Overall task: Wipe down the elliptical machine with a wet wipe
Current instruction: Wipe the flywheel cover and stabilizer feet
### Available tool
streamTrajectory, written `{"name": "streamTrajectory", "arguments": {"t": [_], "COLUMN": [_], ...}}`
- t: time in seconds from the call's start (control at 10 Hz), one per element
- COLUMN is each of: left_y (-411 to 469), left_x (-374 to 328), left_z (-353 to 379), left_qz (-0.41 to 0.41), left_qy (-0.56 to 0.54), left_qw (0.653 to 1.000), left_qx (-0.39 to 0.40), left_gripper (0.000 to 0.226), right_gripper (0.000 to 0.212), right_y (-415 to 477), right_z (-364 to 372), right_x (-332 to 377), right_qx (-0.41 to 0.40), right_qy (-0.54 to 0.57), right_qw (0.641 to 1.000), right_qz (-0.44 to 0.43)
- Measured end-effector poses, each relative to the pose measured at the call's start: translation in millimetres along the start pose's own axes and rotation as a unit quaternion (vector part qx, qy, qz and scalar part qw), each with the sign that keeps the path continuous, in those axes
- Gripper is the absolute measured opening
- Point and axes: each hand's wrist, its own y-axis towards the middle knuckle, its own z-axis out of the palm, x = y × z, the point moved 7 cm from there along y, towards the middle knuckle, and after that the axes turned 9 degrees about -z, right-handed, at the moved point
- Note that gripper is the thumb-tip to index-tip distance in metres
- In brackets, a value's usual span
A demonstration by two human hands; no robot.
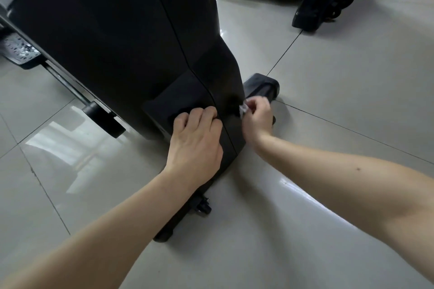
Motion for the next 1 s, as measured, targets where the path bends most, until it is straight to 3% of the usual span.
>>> {"name": "streamTrajectory", "arguments": {"t": [0.1,0.2,0.3,0.4,0.5,0.6,0.7,0.8,0.9,1.0], "left_y": [0.0,1.5,3.5,3.7,1.3,-0.1,-2.1,-3.5,-4.7,-7.3], "left_x": [3.0,2.9,2.3,2.2,3.4,4.4,4.0,4.6,4.7,5.5], "left_z": [1.2,1.3,2.3,3.1,2.4,2.4,2.6,2.6,-0.8,-4.6], "left_qz": [-0.008,-0.013,-0.004,0.006,0.014,0.017,0.019,0.025,0.031,0.044], "left_qy": [-0.009,-0.013,-0.013,-0.015,-0.029,-0.036,-0.038,-0.042,-0.052,-0.062], "left_qw": [1.0,1.0,1.0,1.0,0.999,0.999,0.999,0.999,0.998,0.997], "left_qx": [0.005,0.003,-0.006,-0.013,-0.014,-0.011,-0.013,-0.016,-0.02,-0.022], "left_gripper": [0.027,0.027,0.026,0.026,0.025,0.024,0.023,0.023,0.022,0.022], "right_gripper": [0.014,0.01,0.005,0.005,0.009,0.011,0.045,0.068,0.059,0.056], "right_y": [-19.8,-15.9,3.9,-1.5,-27.2,-46.5,-54.4,-45.4,-36.9,-52.6], "right_z": [15.1,13.2,4.4,0.1,11.6,26.1,49.7,59.6,62.4,45.4], "right_x": [-66.7,-67.7,-13.5,23.2,-11.1,-64.0,-83.0,-74.2,-71.0,-91.8], "right_qx": [0.128,0.113,0.063,0.055,0.041,0.083,0.348,0.501,0.558,0.578], "right_qy": [-0.079,-0.056,-0.001,0.017,-0.034,-0.081,-0.319,-0.537,-0.718,-0.597], "right_qw": [0.972,0.967,0.994,0.998,0.999,0.987,0.874,0.678,0.365,-0.244], "right_qz": [0.18,0.22,0.091,-0.011,-0.002,0.113,0.117,0.025,-0.202,-0.499]}}
